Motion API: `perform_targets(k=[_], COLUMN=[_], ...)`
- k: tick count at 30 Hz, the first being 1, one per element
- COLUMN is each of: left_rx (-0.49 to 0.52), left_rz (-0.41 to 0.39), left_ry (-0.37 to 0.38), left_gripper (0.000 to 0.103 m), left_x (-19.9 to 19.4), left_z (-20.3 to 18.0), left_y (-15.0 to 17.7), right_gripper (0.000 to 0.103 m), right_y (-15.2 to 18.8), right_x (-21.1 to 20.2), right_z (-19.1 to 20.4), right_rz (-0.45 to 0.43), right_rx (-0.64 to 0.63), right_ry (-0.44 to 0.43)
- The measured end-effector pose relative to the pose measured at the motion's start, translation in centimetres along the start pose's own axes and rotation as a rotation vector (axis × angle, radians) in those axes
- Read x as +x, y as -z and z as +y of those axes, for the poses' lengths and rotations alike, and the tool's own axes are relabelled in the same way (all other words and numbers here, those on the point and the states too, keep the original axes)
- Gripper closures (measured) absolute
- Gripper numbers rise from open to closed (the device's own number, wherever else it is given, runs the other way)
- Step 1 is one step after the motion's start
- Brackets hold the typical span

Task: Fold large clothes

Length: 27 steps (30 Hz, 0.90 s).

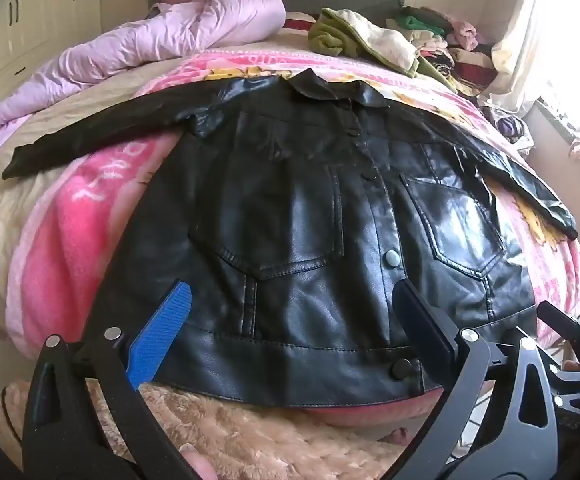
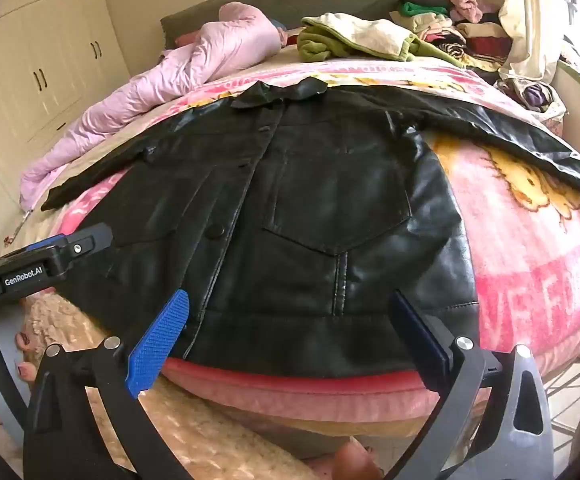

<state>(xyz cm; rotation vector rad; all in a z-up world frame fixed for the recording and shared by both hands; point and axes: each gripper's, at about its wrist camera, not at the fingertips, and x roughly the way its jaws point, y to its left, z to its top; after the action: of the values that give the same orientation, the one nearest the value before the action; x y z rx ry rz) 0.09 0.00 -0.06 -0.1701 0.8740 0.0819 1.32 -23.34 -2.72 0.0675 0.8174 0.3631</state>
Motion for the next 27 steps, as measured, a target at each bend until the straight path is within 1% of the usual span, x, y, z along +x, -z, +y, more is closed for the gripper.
perform_targets(k=[10,18,22,27], left_rx=[0.001,0.001,0.002,-0.001], left_rz=[-0.015,-0.019,-0.022,-0.025], left_ry=[0.007,0.007,0.009,0.023], left_gripper=[0.009,0.009,0.009,0.009], left_x=[0.2,0.2,0.0,-1.0], left_z=[0.1,-0.6,-1.1,-0.6], left_y=[0.0,0.0,0.1,0.1], right_gripper=[0.004,0.004,0.004,0.004], right_y=[-0.1,0.0,0.0,0.0], right_x=[-0.3,-0.7,-0.7,-0.7], right_z=[0.0,0.8,0.9,0.9], right_rz=[-0.012,-0.015,-0.018,-0.019], right_rx=[-0.01,-0.021,-0.025,-0.027], right_ry=[0.014,0.033,0.036,0.038])
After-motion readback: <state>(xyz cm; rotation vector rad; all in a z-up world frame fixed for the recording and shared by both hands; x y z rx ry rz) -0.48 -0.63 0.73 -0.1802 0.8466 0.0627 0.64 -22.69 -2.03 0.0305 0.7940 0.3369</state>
